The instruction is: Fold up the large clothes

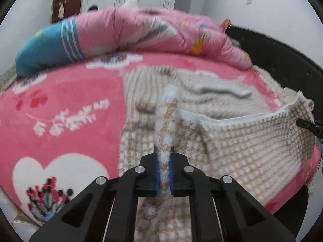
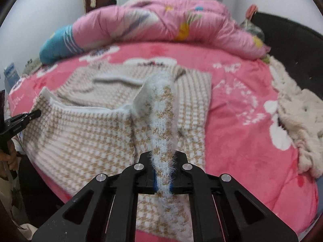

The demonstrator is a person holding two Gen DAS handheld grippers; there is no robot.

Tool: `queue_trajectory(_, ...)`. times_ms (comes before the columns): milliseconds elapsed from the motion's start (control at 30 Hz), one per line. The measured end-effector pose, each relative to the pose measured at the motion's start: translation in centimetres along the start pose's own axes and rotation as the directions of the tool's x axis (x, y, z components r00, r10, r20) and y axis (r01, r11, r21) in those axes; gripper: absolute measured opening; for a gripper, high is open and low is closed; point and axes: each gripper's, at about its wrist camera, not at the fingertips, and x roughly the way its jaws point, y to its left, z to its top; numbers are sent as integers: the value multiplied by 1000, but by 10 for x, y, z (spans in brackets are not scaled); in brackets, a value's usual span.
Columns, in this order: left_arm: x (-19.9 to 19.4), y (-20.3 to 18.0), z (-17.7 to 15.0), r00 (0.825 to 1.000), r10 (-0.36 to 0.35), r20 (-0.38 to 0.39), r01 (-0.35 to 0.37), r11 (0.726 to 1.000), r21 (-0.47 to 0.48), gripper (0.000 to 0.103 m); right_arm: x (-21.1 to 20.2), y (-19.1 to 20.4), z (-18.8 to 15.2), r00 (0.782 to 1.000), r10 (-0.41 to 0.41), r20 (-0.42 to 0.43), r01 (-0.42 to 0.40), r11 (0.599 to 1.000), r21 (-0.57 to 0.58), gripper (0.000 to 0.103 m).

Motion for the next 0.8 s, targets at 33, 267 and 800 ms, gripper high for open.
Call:
queue_trajectory(33, -14, -3, 4, 999, -7, 34, 7, 1000, 4, 7, -11, 1, 2, 1000, -5, 29, 5, 1000, 2, 5)
queue_trajectory(267, -74, -12, 53, 972, -48, 229, 37, 998, 53, 7, -49, -6, 45, 980, -23, 198, 25, 1000, -10, 5)
queue_trajectory(800, 162, 45, 189, 998, 34, -62, -36, 999, -29, 8, 185, -82, 177, 994, 100, -33, -93, 983, 160, 6)
